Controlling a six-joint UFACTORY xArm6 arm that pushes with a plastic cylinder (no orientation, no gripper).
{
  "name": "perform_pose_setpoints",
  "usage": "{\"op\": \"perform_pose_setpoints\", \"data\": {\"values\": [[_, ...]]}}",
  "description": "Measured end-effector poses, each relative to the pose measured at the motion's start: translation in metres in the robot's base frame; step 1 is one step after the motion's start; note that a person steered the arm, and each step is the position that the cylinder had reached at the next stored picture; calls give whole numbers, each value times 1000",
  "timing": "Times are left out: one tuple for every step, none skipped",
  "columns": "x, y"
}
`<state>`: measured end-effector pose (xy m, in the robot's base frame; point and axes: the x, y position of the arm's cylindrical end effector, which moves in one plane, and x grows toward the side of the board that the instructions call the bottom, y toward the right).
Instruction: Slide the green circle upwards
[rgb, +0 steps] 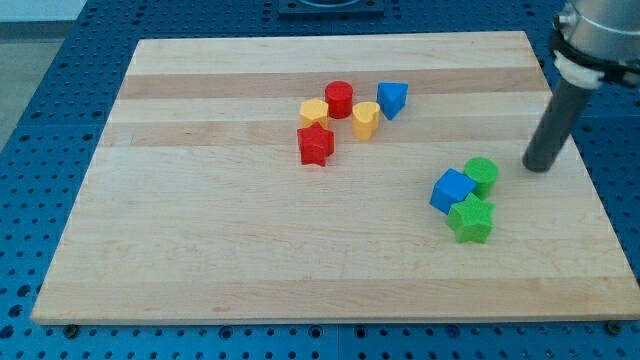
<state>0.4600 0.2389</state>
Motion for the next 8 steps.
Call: {"op": "perform_pose_setpoints", "data": {"values": [[29,-6],[40,-30],[45,-58],[46,-81],[45,-93],[44,-96],[44,-88],[39,-79]]}}
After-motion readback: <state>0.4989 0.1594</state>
